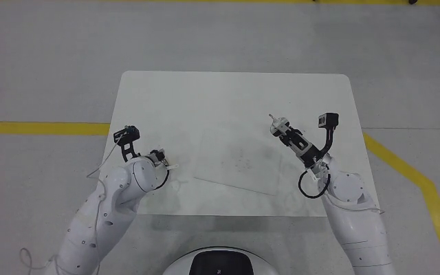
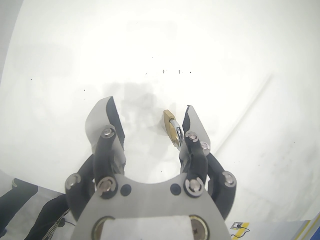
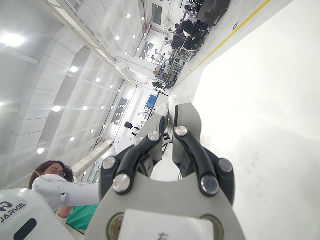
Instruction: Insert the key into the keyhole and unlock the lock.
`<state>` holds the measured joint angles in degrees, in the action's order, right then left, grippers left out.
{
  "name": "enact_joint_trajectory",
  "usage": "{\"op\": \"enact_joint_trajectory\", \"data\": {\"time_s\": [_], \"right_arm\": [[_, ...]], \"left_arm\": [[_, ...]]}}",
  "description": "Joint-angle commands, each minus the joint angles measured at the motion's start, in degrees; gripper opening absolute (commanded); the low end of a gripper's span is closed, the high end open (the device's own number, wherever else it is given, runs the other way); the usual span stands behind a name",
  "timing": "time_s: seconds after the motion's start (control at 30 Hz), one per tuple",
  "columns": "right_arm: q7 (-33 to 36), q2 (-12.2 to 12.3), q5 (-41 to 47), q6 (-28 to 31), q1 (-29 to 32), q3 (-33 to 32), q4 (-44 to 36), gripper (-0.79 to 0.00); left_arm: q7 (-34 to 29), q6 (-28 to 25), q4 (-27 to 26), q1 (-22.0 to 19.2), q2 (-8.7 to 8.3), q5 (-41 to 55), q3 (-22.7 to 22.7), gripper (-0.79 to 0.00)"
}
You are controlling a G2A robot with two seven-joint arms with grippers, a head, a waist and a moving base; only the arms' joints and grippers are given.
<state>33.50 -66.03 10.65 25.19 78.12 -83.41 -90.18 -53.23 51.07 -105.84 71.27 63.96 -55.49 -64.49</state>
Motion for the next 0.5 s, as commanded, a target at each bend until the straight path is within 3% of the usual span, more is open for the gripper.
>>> {"op": "enact_joint_trajectory", "data": {"time_s": [0.0, 0.47], "right_arm": [[0.00, 0.00, 0.00, 0.00, 0.00, 0.00, 0.00, -0.785], [0.00, 0.00, 0.00, 0.00, 0.00, 0.00, 0.00, -0.785]], "left_arm": [[0.06, 0.06, -0.14, 0.35, -0.03, -0.26, -0.04, -0.403], [-0.65, -0.65, 1.15, 0.19, 0.43, -2.40, 0.85, -0.449]]}}
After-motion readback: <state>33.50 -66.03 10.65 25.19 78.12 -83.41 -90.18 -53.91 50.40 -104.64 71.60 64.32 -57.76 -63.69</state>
